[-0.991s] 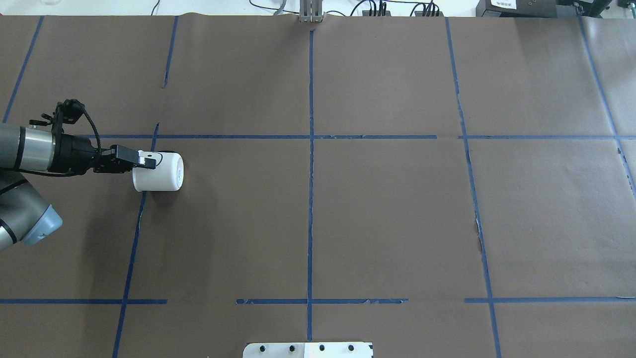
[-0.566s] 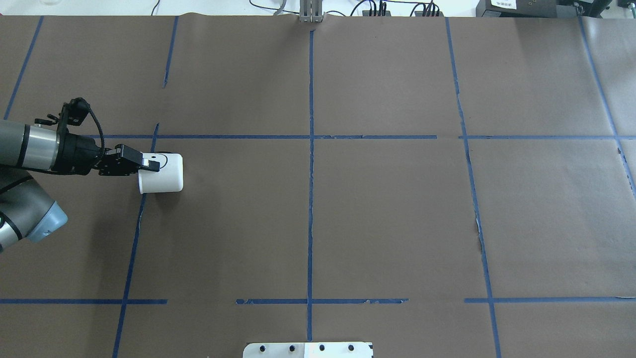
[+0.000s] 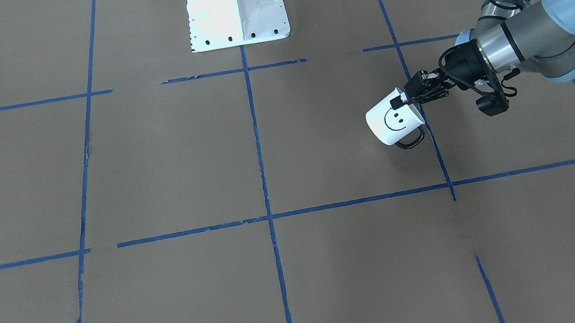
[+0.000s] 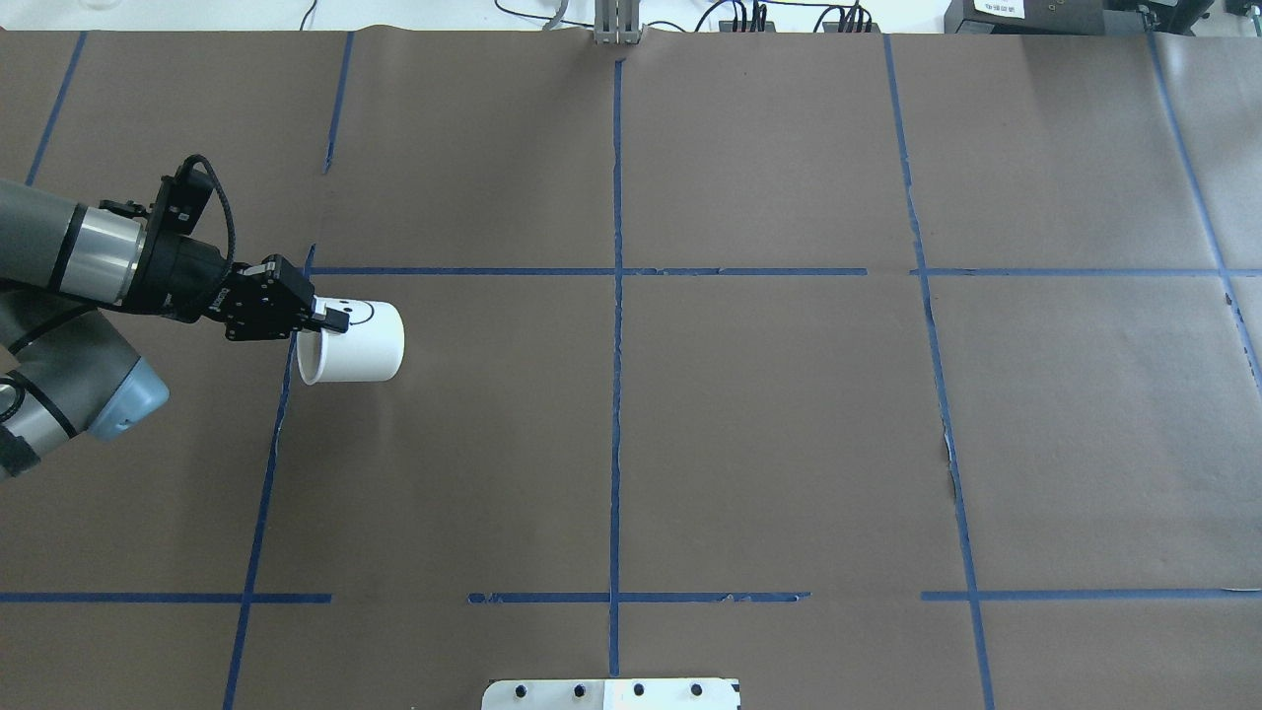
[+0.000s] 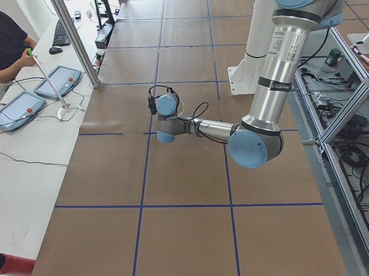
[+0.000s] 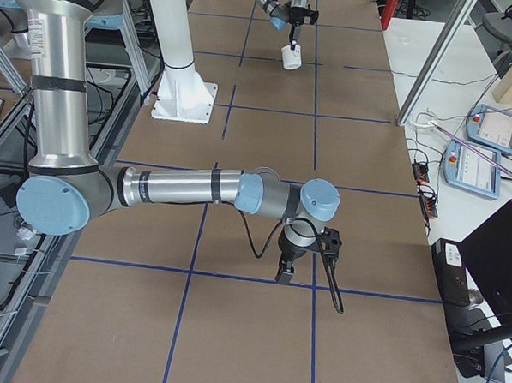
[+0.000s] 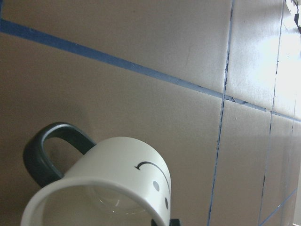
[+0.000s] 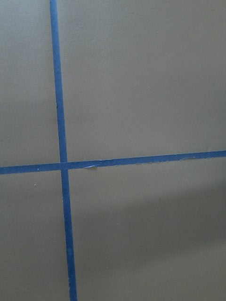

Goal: Flip mug
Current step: 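Lift the mug with the left gripper and carry it farther from the robot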

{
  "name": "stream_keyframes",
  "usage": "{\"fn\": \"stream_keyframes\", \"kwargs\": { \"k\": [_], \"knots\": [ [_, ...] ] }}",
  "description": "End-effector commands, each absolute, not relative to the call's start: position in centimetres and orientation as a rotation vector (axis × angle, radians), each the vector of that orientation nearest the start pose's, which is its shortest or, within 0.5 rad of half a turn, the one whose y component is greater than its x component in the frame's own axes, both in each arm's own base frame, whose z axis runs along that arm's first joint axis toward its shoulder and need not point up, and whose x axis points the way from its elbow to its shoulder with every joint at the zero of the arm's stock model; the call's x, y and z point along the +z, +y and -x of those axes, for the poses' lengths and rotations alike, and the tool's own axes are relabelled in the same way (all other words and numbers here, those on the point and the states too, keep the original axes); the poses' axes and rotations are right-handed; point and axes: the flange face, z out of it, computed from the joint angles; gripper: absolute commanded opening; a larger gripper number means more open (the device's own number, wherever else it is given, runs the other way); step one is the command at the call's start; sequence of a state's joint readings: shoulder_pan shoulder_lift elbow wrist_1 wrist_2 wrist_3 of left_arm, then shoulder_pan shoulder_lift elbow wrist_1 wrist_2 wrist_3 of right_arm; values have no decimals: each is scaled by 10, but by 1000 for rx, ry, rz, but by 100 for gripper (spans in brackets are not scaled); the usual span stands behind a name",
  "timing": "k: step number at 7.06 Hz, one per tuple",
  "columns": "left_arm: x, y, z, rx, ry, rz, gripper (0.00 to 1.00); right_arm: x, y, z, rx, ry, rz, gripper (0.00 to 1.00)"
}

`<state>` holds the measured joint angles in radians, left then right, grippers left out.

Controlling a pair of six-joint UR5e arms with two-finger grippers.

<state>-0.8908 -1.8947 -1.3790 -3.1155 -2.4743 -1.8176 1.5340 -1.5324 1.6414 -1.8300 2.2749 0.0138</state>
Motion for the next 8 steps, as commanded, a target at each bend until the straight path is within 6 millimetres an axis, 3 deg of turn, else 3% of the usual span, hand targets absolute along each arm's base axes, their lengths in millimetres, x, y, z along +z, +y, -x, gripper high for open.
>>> {"fn": "stream_keyframes", "kwargs": {
  "k": [1, 2, 4, 6, 8],
  "knots": [
    [338, -499, -324, -116, 1610, 179, 0, 635, -496, -51, 31, -699, 162, 100],
    [304, -508, -334, -134, 1588, 185, 0, 635, -496, -51, 31, -699, 162, 100],
    [268, -520, -348, -135, 1574, 163, 0, 635, -496, -51, 31, -699, 162, 100],
    [210, -540, -365, -140, 1503, 115, 0, 635, -496, -51, 31, -699, 162, 100],
    [162, -544, -390, -141, 1421, 62, 0, 635, -496, -51, 31, -699, 162, 100]
  ]
}}
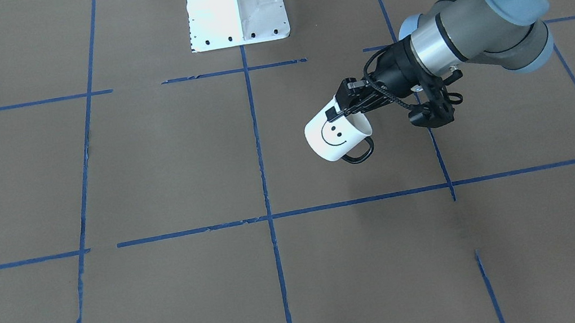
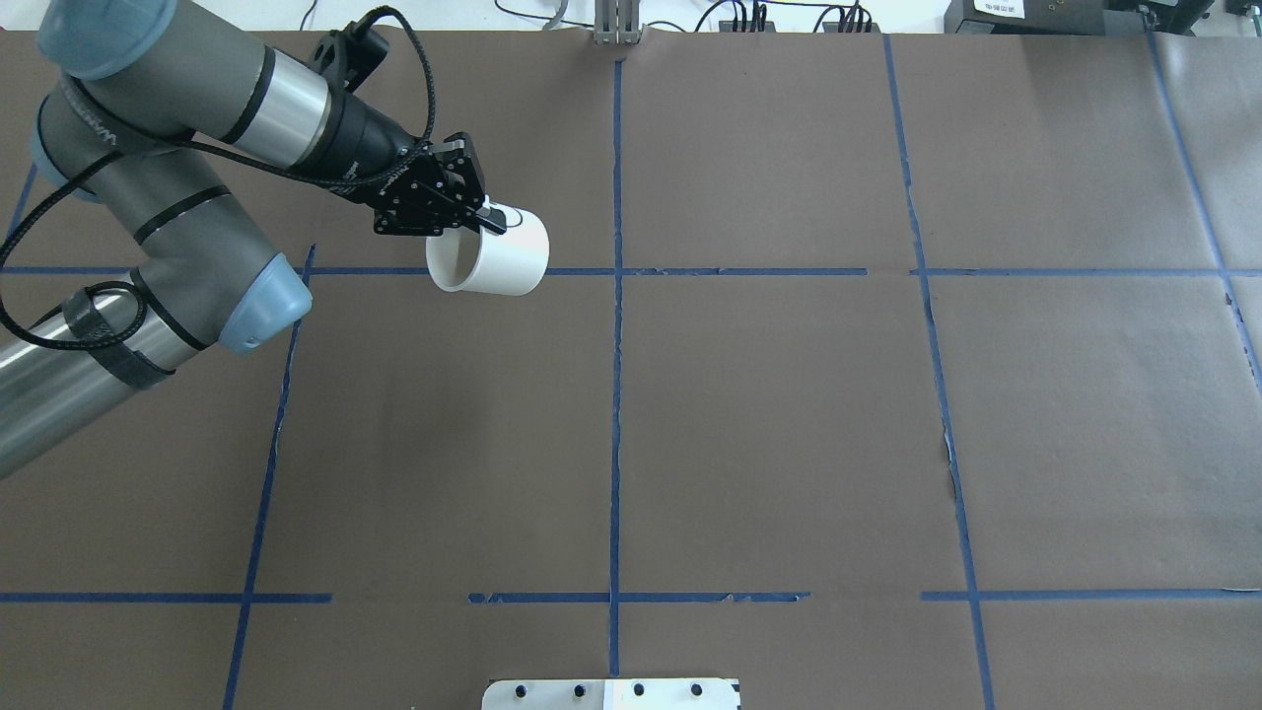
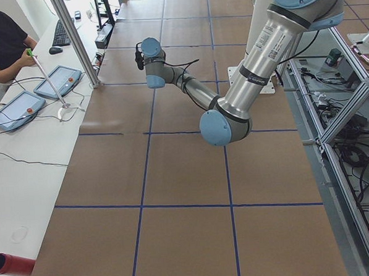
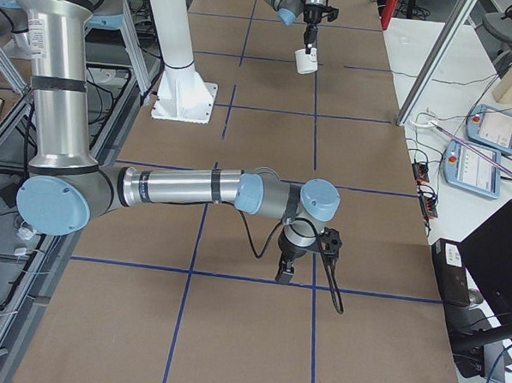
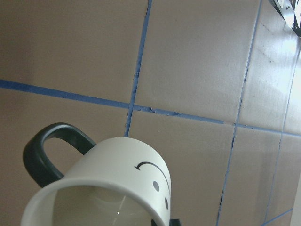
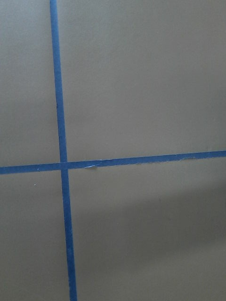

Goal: Flip mug
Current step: 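Lift the mug with the left gripper and carry it farther from the robot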

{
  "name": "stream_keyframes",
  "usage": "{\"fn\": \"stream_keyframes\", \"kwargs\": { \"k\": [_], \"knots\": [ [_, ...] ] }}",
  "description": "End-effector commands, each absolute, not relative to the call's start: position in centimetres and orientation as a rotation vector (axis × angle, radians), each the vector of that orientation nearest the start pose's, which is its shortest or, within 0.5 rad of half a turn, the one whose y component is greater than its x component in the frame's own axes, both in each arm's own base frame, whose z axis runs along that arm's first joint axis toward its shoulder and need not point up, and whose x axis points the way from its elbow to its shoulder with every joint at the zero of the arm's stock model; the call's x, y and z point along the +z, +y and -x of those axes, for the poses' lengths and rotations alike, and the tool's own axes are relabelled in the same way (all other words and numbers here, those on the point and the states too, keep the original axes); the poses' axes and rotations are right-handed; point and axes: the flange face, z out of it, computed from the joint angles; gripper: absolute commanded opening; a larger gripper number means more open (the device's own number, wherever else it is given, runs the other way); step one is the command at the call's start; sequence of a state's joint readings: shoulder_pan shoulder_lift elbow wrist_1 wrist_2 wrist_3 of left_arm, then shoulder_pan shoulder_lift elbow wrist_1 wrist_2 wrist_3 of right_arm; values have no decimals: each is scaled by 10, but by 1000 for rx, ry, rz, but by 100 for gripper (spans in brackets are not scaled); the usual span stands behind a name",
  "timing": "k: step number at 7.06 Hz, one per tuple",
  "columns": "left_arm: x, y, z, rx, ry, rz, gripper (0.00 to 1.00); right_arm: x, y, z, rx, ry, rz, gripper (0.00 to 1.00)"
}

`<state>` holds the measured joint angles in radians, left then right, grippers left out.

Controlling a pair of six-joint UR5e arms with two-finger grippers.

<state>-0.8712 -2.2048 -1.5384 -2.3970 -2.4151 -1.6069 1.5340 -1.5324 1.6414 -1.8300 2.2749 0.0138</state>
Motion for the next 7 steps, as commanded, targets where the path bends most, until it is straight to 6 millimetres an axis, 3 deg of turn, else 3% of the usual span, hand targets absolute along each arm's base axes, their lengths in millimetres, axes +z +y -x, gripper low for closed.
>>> {"fn": "stream_keyframes", "kwargs": {
  "k": [1, 3, 5, 7],
  "knots": [
    [125, -539, -417, -141, 1339, 35, 0, 635, -496, -51, 31, -699, 162, 100],
    [72, -523, -460, -105, 1181, -36, 0, 635, -496, -51, 31, -699, 162, 100],
    [50, -510, -494, -10, 1024, -66, 0, 635, -496, -51, 31, -699, 162, 100],
    [36, -520, -541, 50, 898, -20, 0, 635, -496, -51, 31, -699, 162, 100]
  ]
}}
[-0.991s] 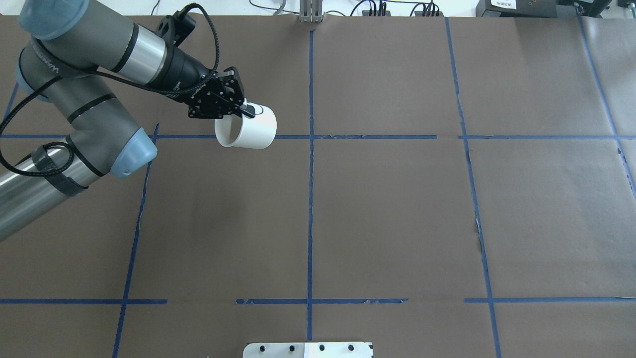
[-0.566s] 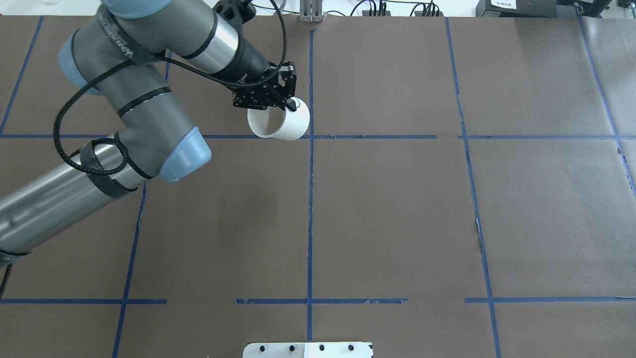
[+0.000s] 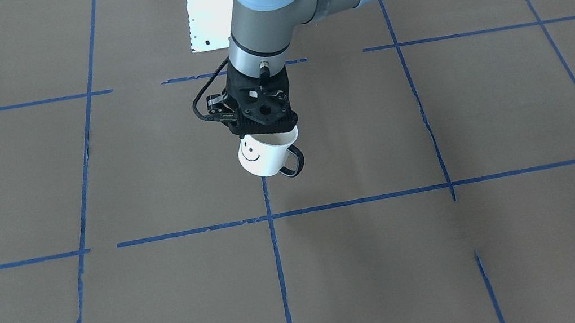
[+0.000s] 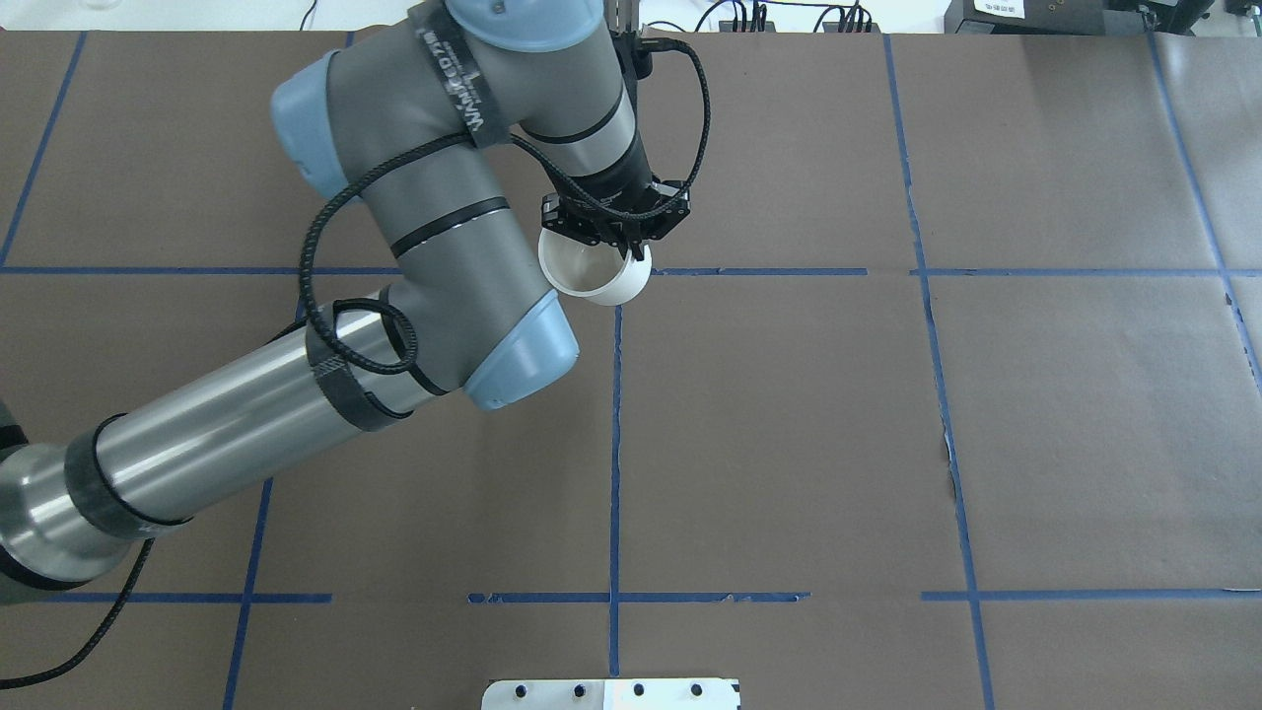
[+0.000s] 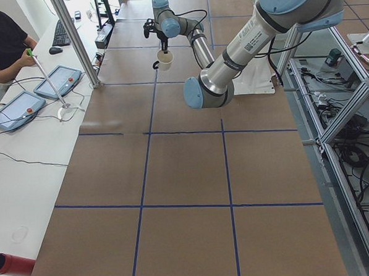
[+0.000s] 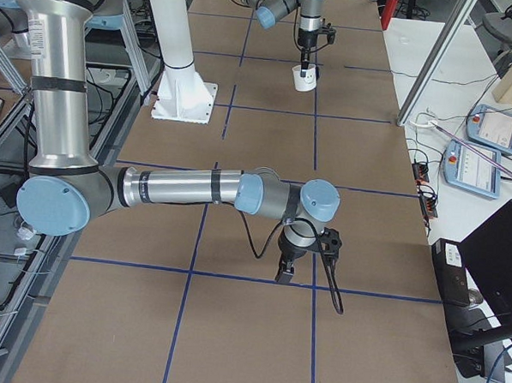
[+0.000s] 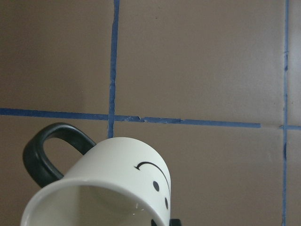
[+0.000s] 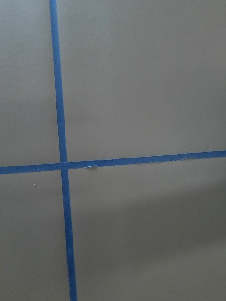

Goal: Flip mug
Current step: 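Lift the mug with the left gripper and carry it farther from the robot, then rotate the left wrist to turn the mug upright and lower it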

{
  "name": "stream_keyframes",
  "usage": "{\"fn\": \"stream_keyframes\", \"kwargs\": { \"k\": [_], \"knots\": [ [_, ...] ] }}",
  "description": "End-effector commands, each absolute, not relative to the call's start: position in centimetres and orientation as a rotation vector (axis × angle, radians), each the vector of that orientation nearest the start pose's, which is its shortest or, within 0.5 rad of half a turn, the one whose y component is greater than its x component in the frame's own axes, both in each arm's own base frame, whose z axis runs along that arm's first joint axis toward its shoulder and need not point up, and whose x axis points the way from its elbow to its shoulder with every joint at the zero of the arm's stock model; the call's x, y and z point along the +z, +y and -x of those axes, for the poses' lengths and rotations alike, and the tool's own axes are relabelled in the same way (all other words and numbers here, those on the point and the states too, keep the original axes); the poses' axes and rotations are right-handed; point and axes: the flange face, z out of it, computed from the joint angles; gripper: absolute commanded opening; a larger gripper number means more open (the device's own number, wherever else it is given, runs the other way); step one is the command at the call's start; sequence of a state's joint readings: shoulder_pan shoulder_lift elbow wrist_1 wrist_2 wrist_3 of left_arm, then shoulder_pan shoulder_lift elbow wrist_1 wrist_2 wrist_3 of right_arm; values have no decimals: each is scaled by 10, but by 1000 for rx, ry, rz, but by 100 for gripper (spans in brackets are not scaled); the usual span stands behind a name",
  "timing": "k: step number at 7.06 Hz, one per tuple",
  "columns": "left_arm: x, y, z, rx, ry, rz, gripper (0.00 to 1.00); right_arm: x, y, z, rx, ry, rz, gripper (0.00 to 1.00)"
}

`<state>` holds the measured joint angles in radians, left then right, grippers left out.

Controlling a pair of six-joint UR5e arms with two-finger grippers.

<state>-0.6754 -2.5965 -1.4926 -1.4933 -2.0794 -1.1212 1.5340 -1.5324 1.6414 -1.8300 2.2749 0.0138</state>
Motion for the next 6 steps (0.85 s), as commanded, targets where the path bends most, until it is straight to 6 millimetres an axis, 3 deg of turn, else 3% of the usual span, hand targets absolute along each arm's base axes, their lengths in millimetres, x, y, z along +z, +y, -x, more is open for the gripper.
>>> {"fn": "stream_keyframes", "kwargs": {
  "k": [1, 4, 6],
  "knots": [
    [39, -514, -561, 64, 876, 8, 0, 635, -496, -51, 31, -699, 162, 100],
    [66, -497, -604, 93, 819, 69, 0, 634, -496, -51, 30, -699, 160, 100],
    [74, -487, -620, 108, 800, 86, 0, 635, -496, -51, 31, -699, 162, 100]
  ]
}}
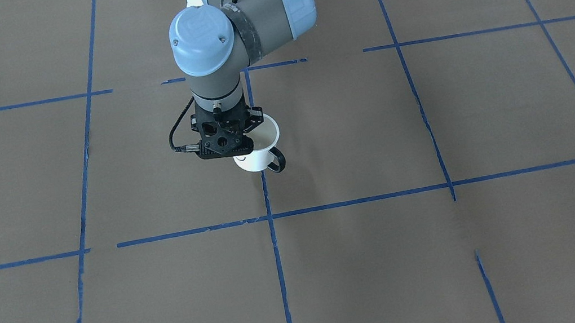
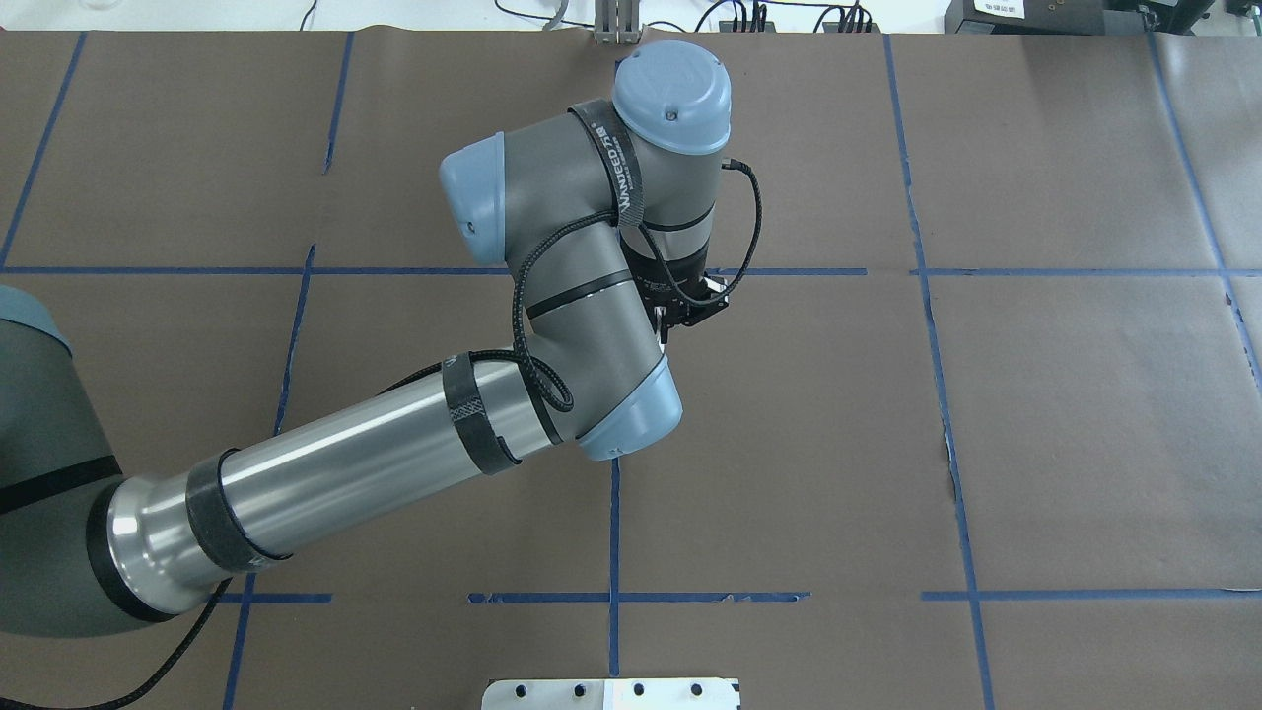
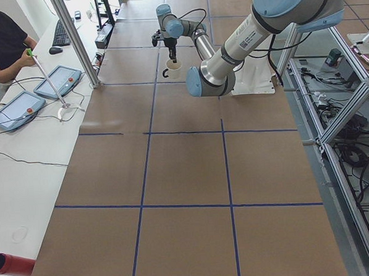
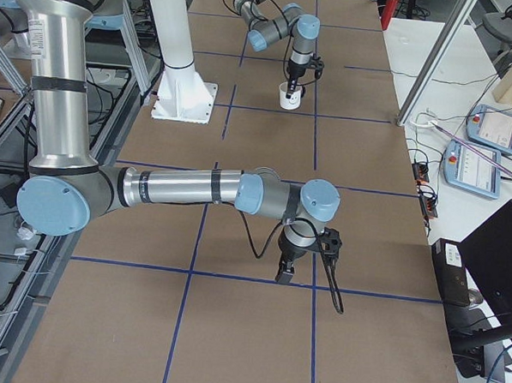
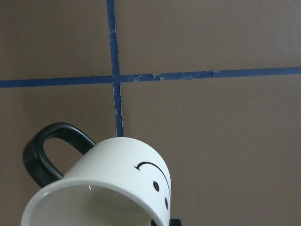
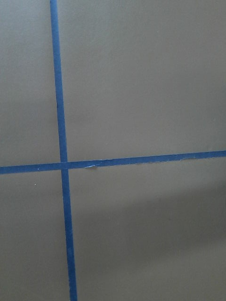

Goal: Flip mug
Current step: 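Rotate the left wrist to turn the mug upright and lower it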

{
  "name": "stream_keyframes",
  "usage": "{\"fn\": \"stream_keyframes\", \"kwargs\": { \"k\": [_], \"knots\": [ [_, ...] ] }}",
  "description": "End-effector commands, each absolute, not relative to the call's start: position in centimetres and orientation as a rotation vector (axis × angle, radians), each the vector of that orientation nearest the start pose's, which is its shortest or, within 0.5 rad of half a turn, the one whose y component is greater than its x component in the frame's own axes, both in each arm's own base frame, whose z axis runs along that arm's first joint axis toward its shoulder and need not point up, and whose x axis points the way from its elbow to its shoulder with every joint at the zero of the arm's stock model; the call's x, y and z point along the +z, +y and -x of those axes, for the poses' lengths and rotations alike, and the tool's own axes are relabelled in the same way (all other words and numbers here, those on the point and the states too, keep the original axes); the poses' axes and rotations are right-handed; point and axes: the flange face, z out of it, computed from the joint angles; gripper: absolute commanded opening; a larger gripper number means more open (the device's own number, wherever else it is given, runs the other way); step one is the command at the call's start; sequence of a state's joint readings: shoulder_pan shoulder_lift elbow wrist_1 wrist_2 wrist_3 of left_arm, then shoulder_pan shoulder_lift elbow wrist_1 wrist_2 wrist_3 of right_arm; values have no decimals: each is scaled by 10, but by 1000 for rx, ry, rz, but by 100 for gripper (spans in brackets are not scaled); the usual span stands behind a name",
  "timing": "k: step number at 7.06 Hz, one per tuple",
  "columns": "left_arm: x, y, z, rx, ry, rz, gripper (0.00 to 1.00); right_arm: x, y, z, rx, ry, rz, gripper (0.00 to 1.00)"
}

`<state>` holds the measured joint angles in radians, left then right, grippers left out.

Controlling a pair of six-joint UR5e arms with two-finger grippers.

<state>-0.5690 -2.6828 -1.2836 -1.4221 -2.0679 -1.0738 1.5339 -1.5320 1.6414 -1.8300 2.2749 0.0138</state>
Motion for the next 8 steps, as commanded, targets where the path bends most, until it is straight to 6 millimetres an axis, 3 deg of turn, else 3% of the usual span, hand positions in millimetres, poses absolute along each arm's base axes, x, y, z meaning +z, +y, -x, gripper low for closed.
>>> {"fn": "stream_keyframes", "kwargs": {
  "k": [1, 7, 8],
  "knots": [
    [77, -485, -624, 114, 793, 90, 0, 635, -496, -51, 31, -699, 162, 100],
    [90, -481, -634, 164, 765, 73, 0, 635, -496, -51, 31, -699, 162, 100],
    [92, -480, -635, 164, 762, 76, 6, 635, -496, -51, 31, -699, 162, 100]
  ]
}}
